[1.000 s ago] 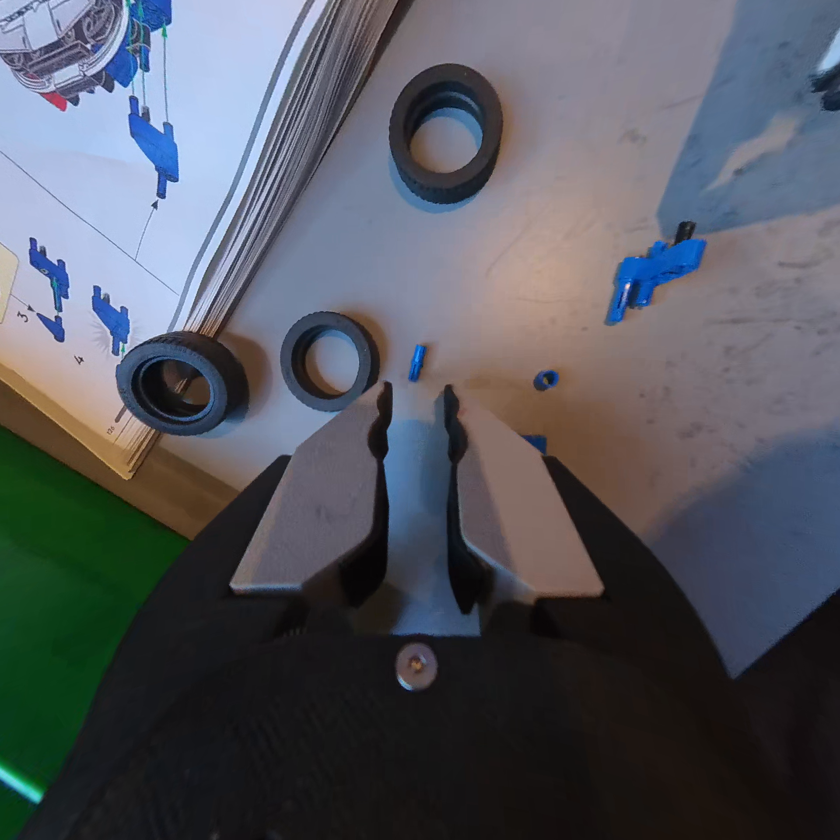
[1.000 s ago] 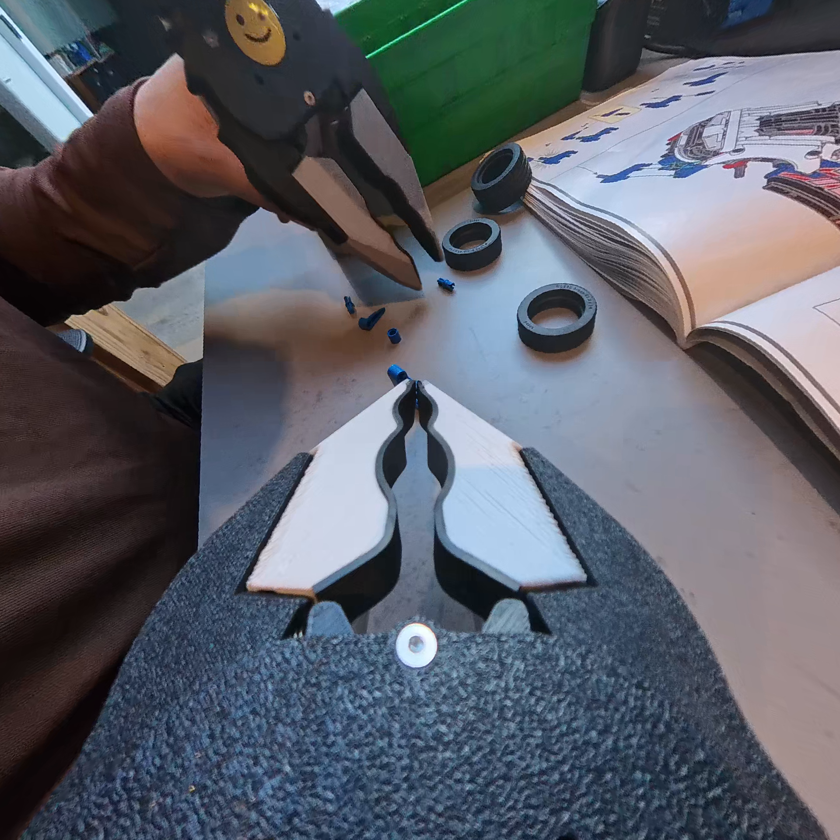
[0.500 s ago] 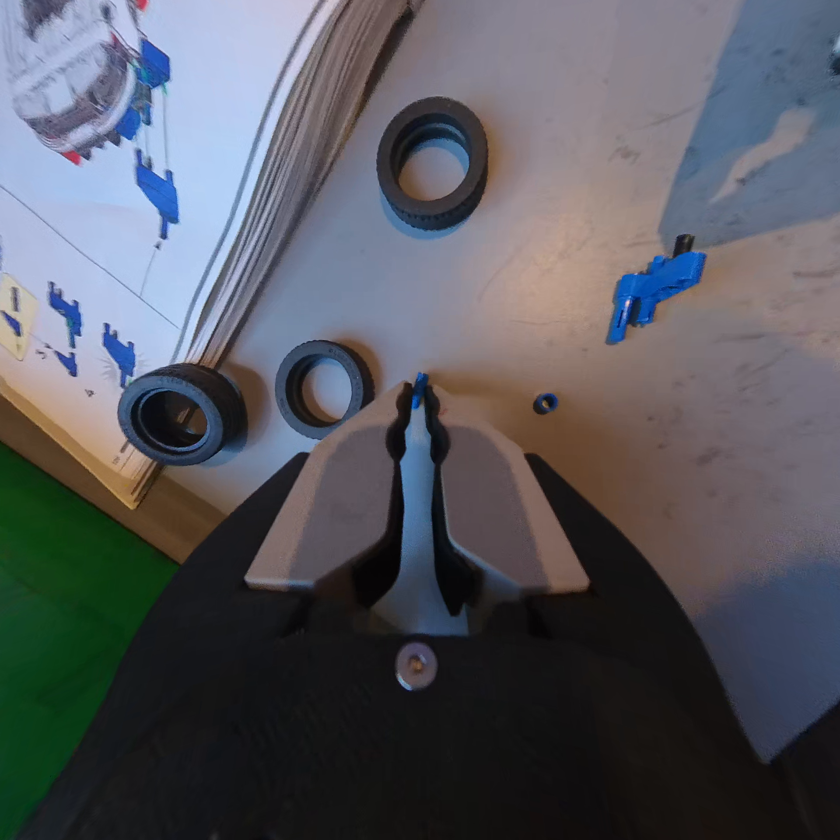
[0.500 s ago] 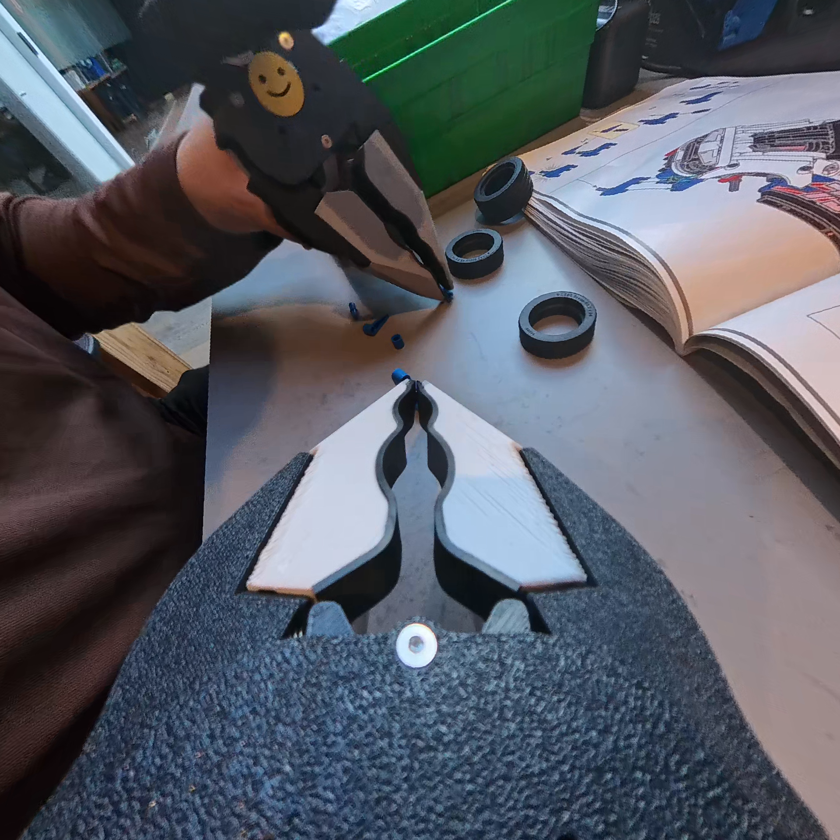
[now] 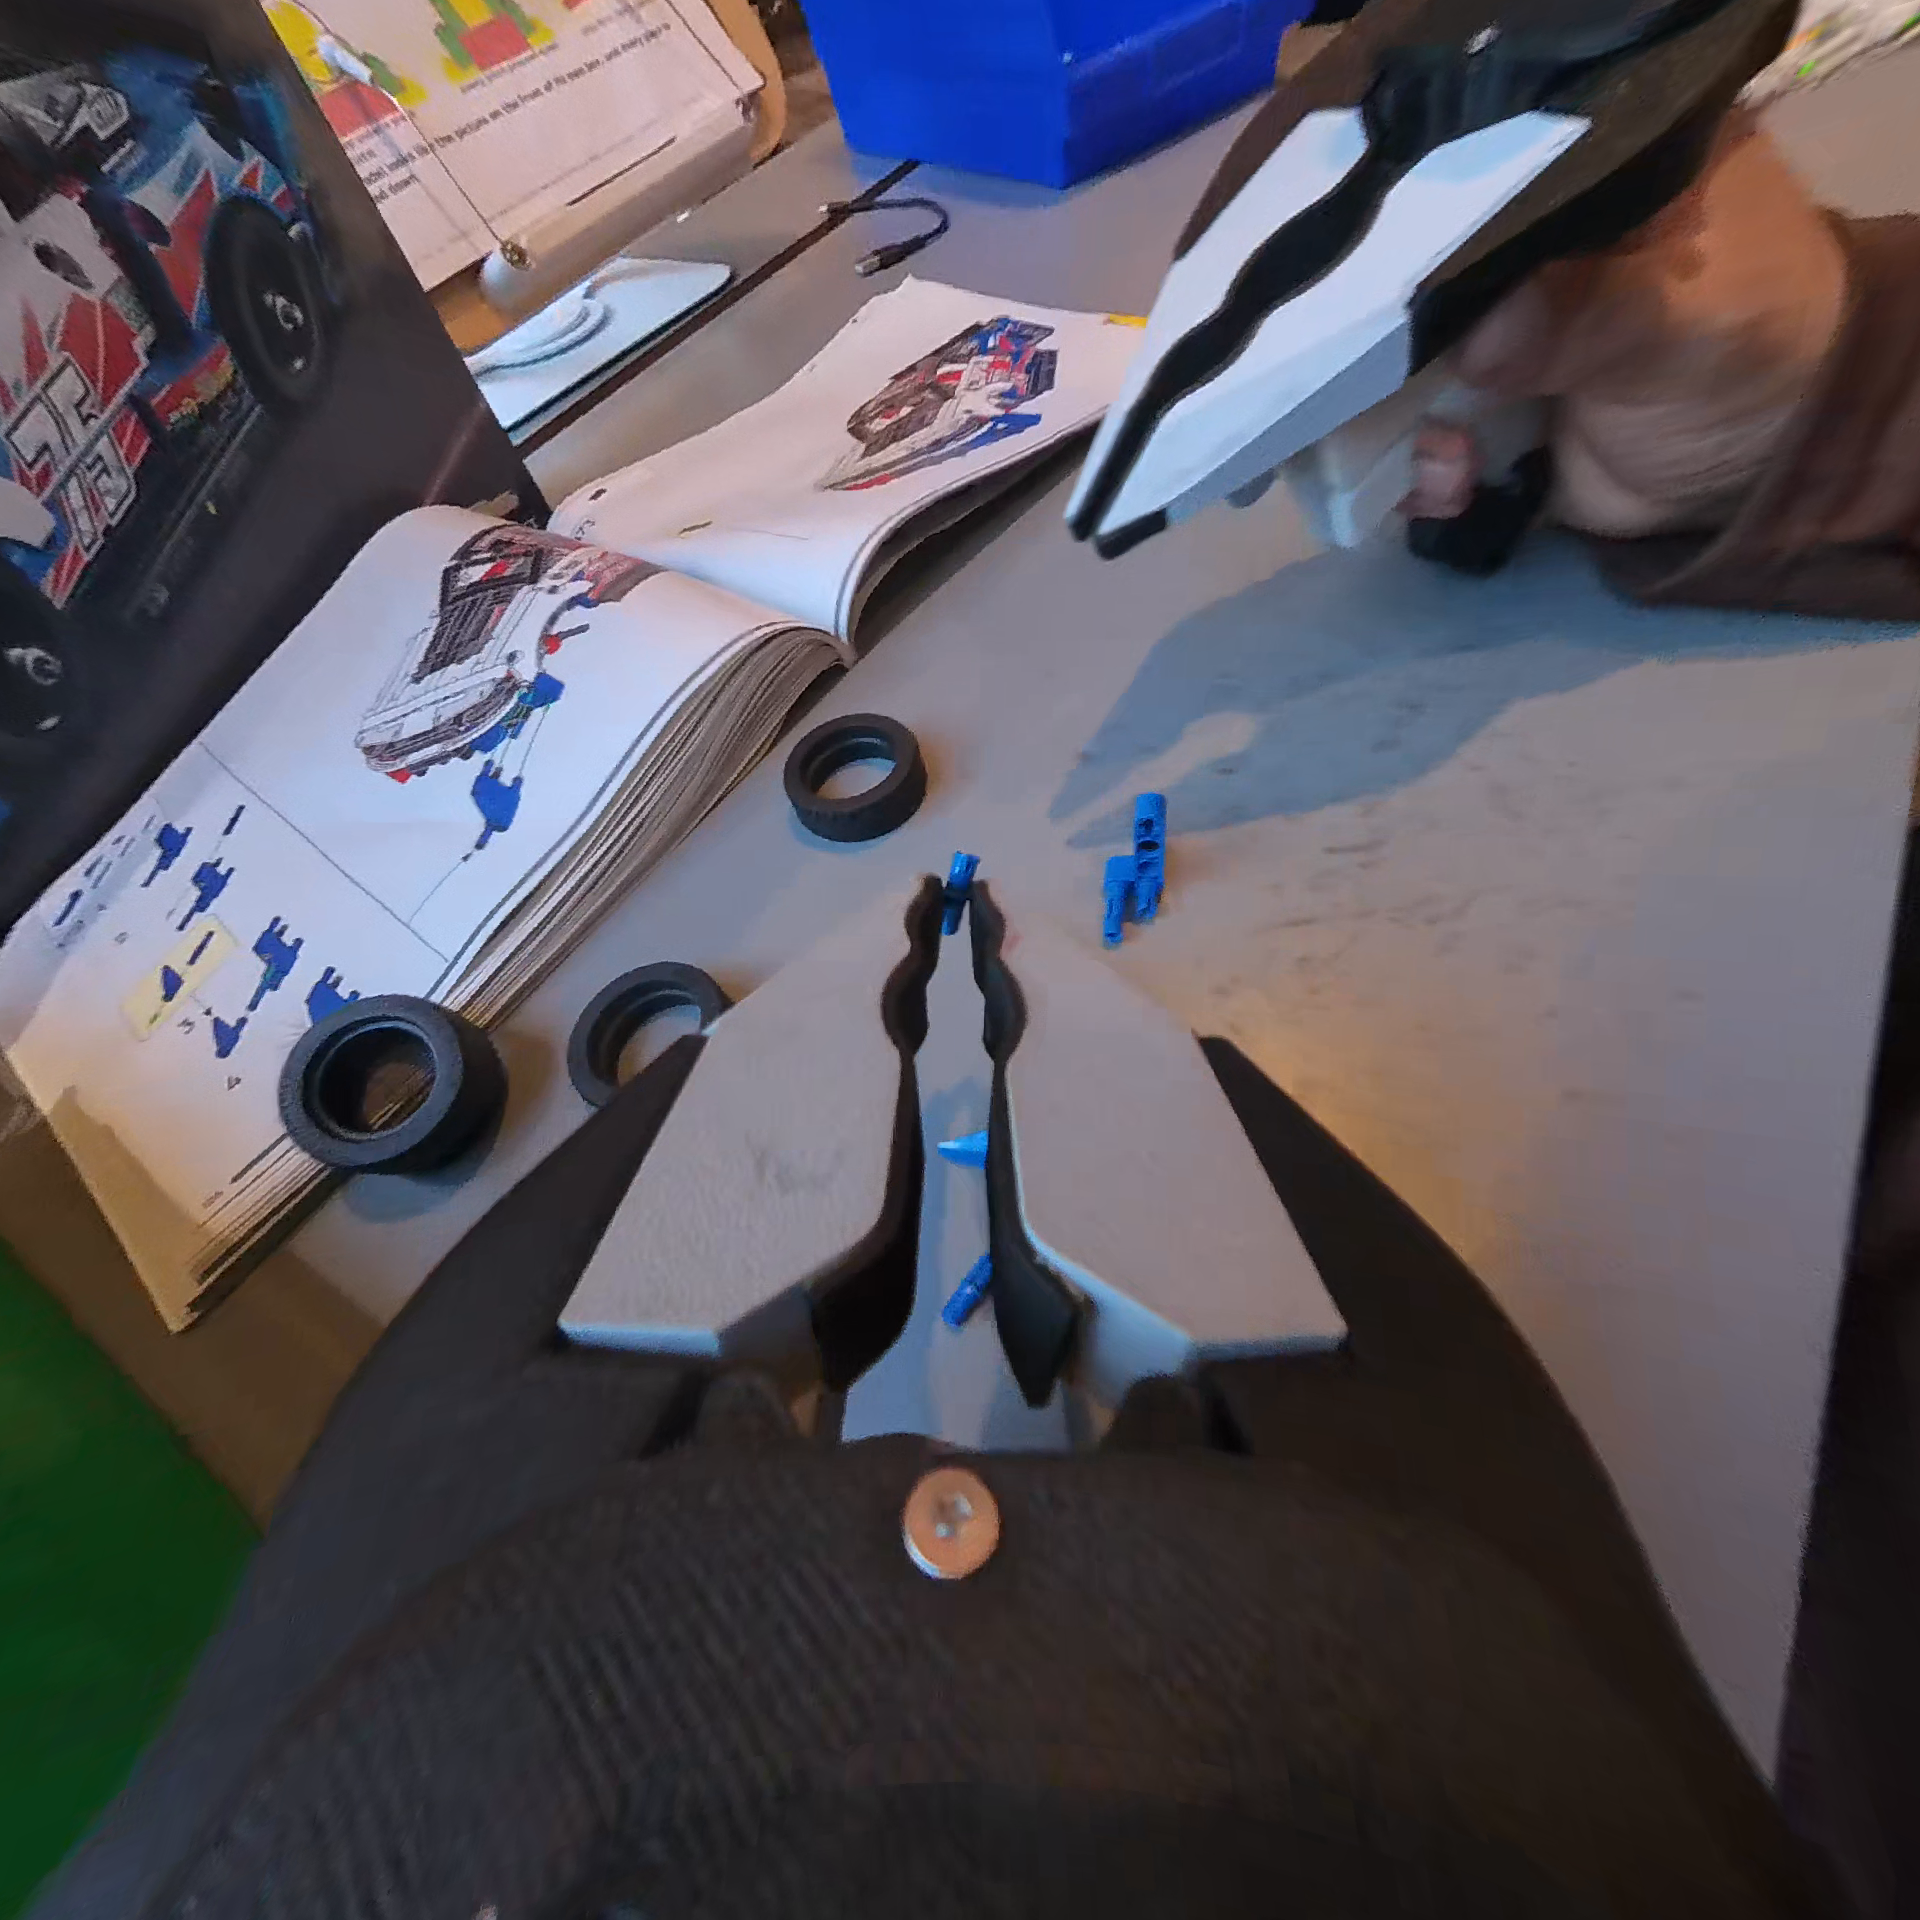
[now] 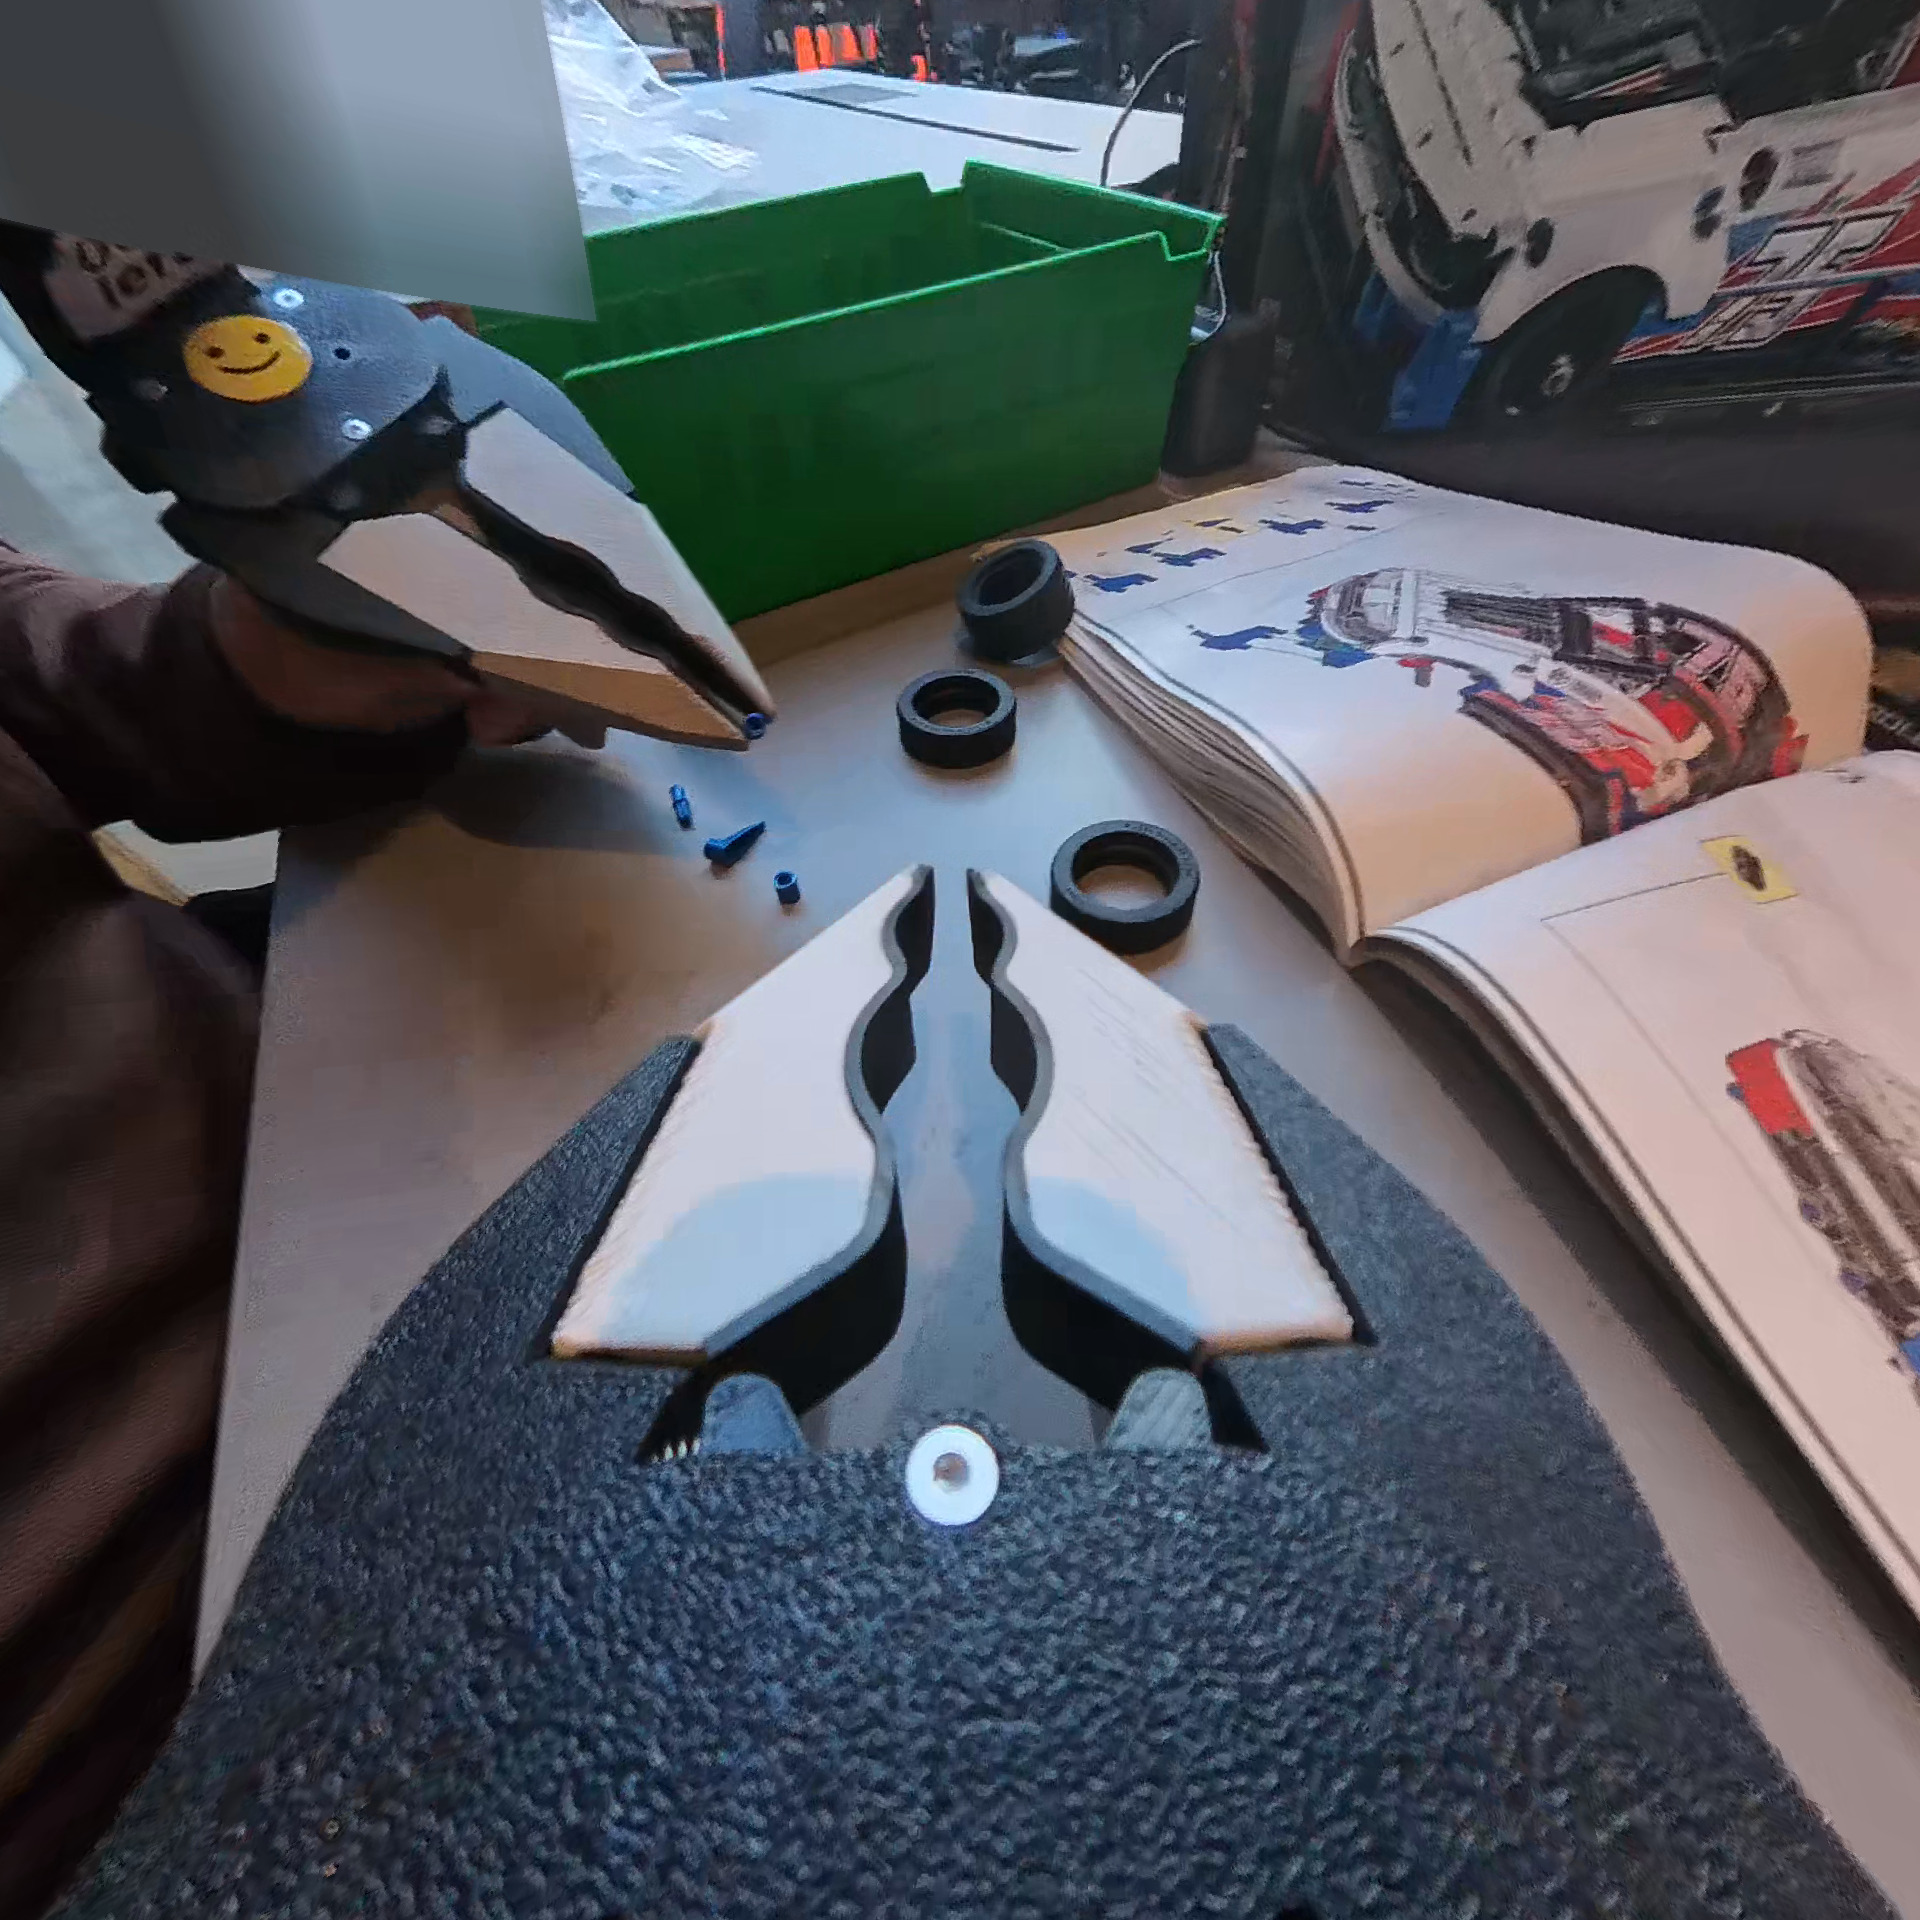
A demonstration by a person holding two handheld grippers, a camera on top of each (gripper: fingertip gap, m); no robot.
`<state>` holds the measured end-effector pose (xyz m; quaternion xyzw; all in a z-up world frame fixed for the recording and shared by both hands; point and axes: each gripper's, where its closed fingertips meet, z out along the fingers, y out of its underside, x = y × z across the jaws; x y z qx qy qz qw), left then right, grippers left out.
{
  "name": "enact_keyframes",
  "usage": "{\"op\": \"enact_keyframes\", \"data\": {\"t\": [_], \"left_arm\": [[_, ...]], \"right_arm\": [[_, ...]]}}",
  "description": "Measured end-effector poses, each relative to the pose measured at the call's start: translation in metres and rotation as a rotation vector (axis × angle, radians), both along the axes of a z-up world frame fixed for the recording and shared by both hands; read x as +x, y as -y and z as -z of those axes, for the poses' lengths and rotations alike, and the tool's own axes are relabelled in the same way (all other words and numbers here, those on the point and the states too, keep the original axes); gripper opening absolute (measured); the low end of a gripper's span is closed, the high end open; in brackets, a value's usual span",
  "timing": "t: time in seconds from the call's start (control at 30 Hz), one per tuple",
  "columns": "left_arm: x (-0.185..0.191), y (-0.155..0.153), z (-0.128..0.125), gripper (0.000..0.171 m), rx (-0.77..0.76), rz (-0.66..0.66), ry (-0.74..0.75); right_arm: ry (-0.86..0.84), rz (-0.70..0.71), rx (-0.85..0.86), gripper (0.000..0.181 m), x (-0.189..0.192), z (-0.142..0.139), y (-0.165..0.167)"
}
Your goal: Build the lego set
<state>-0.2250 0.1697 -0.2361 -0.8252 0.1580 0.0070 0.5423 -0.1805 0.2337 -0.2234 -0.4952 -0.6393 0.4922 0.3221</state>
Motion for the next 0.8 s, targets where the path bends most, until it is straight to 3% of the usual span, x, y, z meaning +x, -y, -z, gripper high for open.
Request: {"op": "enact_keyframes", "data": {"t": [0.2,0.4,0.63,0.8], "left_arm": [[0.005,0.005,-0.004,0.002,0.003,0.067,0.189],[0.009,0.006,-0.002,0.002,-0.009,0.092,0.243],[0.005,0.005,0.000,0.002,-0.016,0.074,0.245],[0.000,0.002,-0.001,0.002,-0.018,0.052,0.275]], "right_arm": [[-0.044,0.028,0.012,0.008,-0.031,-0.023,-0.013],[-0.066,-0.010,0.002,0.012,-0.060,-0.036,-0.020],[-0.069,-0.013,0.092,0.011,-0.068,-0.026,-0.021],[-0.047,-0.104,0.067,0.011,-0.069,-0.022,-0.008]]}}
